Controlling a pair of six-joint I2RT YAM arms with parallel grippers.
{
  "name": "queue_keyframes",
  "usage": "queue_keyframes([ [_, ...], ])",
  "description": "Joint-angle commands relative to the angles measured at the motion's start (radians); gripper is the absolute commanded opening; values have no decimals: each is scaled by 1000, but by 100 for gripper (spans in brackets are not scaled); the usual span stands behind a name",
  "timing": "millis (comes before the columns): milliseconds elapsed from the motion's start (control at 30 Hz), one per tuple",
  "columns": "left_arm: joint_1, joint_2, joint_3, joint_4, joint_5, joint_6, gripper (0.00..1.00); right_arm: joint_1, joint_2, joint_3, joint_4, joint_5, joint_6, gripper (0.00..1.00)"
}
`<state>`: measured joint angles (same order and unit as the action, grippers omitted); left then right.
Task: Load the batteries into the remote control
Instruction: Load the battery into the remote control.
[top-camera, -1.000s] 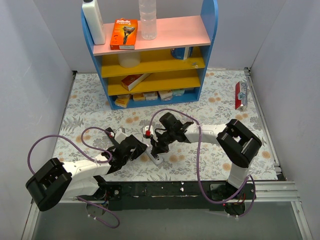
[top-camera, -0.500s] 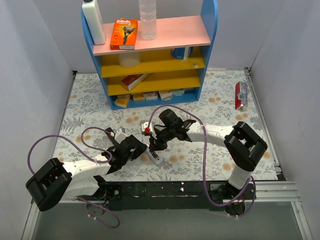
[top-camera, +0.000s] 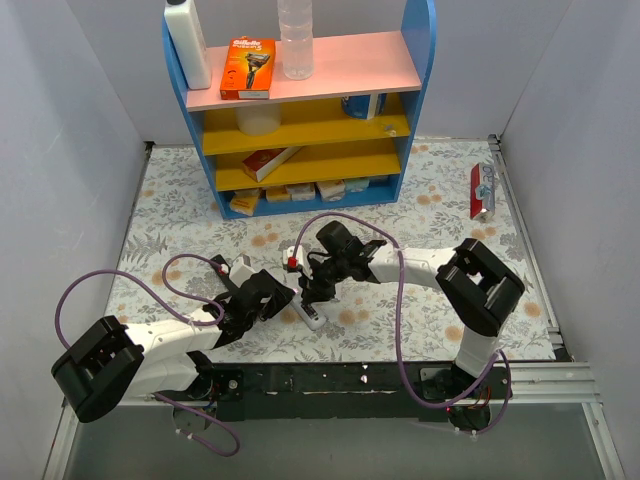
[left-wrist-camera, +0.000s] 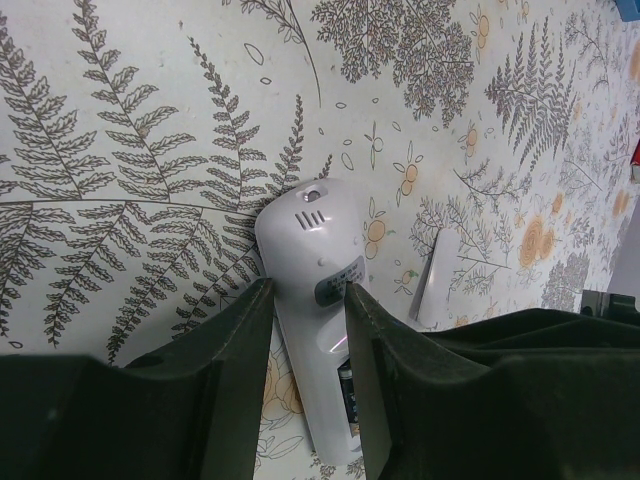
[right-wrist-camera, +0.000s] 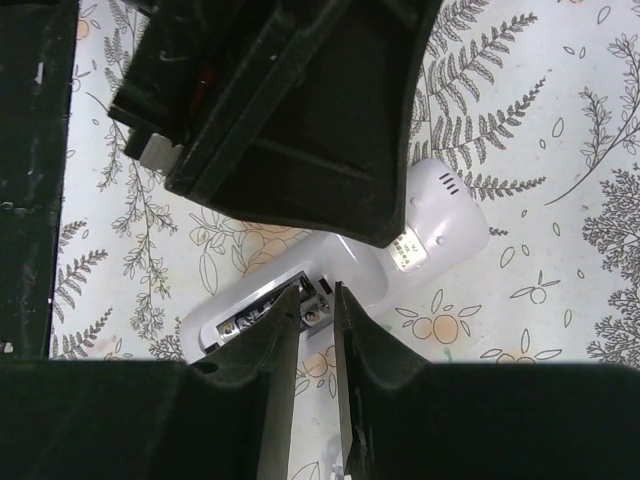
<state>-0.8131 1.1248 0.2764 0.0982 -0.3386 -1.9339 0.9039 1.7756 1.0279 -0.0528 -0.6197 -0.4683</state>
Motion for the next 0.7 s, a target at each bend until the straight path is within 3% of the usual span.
queue_keyframes([
  [0, 6, -3, 15, 8, 1, 0, 34, -7, 8, 23, 21, 11, 8, 27],
  [300, 6, 0, 17, 11, 3, 0, 34, -5, 8, 8, 8, 3, 8, 25],
  [667, 6, 1, 17, 14, 7, -5, 34, -7, 7, -25, 4, -37, 14, 11],
])
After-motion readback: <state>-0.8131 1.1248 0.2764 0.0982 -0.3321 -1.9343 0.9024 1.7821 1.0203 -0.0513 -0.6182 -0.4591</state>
